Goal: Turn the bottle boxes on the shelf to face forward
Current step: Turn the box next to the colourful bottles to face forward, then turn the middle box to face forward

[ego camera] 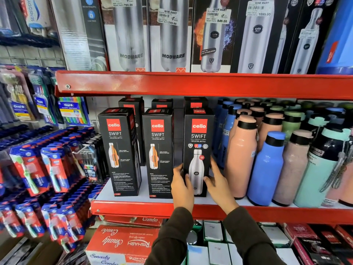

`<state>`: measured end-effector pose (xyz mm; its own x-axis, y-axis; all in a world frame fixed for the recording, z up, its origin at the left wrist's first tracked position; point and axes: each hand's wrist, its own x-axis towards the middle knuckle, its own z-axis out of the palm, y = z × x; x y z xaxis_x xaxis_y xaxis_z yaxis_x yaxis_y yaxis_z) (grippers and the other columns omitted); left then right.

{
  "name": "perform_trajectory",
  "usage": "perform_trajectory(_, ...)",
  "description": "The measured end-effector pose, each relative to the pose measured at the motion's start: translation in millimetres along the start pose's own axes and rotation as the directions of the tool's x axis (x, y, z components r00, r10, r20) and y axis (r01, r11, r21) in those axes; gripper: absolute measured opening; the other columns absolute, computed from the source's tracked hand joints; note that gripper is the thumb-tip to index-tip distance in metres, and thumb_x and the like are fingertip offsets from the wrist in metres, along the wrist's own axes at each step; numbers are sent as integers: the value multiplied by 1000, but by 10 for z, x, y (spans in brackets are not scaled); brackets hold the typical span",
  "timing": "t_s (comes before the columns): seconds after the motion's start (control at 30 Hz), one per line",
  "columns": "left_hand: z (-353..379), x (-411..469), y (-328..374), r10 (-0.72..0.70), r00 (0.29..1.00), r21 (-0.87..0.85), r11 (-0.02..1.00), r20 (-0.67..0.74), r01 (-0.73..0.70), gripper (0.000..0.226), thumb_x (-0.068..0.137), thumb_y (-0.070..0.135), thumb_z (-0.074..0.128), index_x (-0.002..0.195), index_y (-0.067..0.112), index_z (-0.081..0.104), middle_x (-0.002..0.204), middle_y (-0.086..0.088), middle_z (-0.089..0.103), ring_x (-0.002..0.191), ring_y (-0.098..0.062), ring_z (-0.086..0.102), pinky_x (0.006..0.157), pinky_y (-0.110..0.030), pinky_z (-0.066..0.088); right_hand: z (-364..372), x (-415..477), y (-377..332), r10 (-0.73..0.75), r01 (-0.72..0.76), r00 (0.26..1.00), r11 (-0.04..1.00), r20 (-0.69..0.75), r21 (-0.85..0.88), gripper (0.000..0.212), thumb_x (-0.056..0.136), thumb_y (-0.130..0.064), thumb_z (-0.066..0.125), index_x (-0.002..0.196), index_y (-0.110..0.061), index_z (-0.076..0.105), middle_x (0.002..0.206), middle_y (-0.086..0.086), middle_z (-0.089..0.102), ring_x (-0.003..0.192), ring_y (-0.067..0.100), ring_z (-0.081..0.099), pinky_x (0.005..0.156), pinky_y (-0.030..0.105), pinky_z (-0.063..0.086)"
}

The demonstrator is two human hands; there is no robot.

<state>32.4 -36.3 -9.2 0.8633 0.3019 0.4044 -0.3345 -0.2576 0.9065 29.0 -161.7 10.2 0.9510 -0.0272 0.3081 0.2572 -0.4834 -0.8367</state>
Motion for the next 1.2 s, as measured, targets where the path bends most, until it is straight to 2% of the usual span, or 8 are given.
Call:
perform_trajectory(0.17,-46,-68,1,29,998,-10,1000,58,-29,42,103,7,39,144,16,40,131,11,49,124,-3,47,103,-17,36,58,-40,34,-48,56,989,997,-137,52,70,94,-2,60,152,-29,34,153,-5,46,142,12,42,119,40,37)
perform_trajectory(0.3,-182,-219,27,72,996,-72,995,54,-68,45,103,12,40,147,19,37,144,8,48,134,-1,45,102,0,35,106,-142,-53,-68,117,940,985,-334,126,45,92,-7,65,129,-30,52,131,-5,53,118,14,56,100,40,53)
perform_trajectory(0.47,-516,-265,162,254,967,-91,963,-18,-254,32,102,13,46,133,22,53,127,9,61,121,-5,57,100,-23,49,240,-271,-276,-175,264,842,958,-510,109,27,93,-11,64,112,-29,57,104,-8,56,90,15,58,74,26,52)
perform_trajectory(0.6,-741,-155,169,347,927,28,938,-143,-347,34,101,9,46,134,18,51,129,2,54,126,-13,51,109,-29,39,497,-311,-465,-241,331,845,937,-477,114,24,94,-8,62,113,-23,62,109,-1,61,90,10,60,78,23,51)
perform_trajectory(0.8,-989,52,-77,245,954,70,969,-173,-236,46,101,11,45,147,16,37,145,-4,40,140,-14,36,118,-30,29,910,-307,-560,-219,257,941,959,-259,121,44,101,-12,51,144,-21,49,136,-6,54,117,3,56,93,11,48)
perform_trajectory(0.97,-1052,173,-294,97,995,9,995,-38,-97,47,103,15,43,150,12,36,153,-2,43,143,-14,40,120,-39,34,1107,-256,-492,-81,92,990,991,-118,100,52,104,-16,46,154,-18,33,155,2,42,142,15,42,117,32,36)
perform_trajectory(1.13,-1143,248,-284,-6,999,-73,997,-43,3,40,100,9,51,140,10,52,127,5,59,115,2,56,96,-2,43,1271,-227,-432,-16,26,997,992,-76,122,55,102,-16,47,154,-22,30,150,2,49,139,14,47,118,40,39)
perform_trajectory(1.2,-1183,297,-300,-33,999,-105,994,-28,30,38,98,8,55,137,10,56,124,0,64,111,-3,62,94,-3,46,1305,-219,-409,-2,14,995,992,-95,127,55,102,-16,47,153,-25,30,149,1,50,139,14,47,117,42,41)
